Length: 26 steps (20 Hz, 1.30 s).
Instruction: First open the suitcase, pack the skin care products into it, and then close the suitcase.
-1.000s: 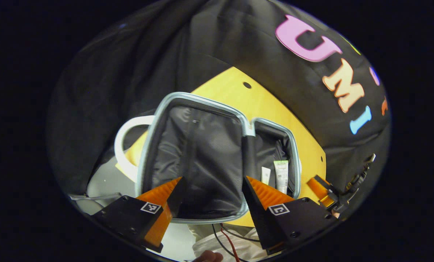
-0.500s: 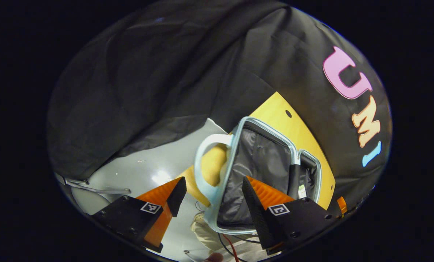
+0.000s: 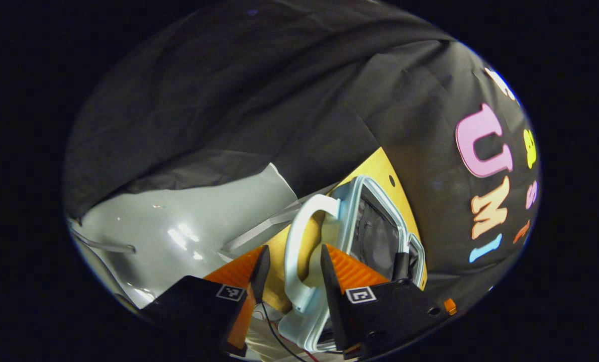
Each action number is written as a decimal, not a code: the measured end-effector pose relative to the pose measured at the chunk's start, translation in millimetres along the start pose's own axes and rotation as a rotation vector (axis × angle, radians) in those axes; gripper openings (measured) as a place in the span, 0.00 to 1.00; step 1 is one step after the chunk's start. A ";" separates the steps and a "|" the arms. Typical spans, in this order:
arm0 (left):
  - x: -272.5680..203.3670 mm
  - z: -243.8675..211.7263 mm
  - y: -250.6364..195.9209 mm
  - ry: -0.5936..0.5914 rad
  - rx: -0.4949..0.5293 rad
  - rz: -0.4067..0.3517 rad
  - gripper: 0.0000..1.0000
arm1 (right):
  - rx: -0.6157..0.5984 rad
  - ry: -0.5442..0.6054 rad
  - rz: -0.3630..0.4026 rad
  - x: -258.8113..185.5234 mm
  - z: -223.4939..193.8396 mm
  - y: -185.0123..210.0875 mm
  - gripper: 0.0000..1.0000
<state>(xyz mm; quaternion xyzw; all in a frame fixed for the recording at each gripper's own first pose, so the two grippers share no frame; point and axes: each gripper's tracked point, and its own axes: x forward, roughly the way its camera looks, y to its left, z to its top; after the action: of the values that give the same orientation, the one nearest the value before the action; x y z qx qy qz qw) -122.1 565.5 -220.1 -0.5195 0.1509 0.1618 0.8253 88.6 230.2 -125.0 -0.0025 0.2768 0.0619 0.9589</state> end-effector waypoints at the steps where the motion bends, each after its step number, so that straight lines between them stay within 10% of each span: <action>1: 0.7 -0.4 0.3 -0.002 -0.034 -0.011 0.55 | 0.006 -0.004 -0.003 -0.6 2.2 -2.2 0.99; 5: 13.2 0.3 3.3 -0.013 -0.108 -0.040 0.06 | -0.008 0.000 -0.009 -1.3 2.3 -8.7 0.99; 26: -86.6 19.8 -134.7 -0.132 0.202 -0.097 0.02 | -0.090 0.026 0.094 14.8 -17.7 -6.1 0.94</action>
<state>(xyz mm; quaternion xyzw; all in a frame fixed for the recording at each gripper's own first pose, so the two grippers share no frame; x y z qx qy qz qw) -141.5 519.0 -66.8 -0.4289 0.0861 0.1395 0.8884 92.4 225.3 -148.0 -0.0334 0.2859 0.1190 0.9502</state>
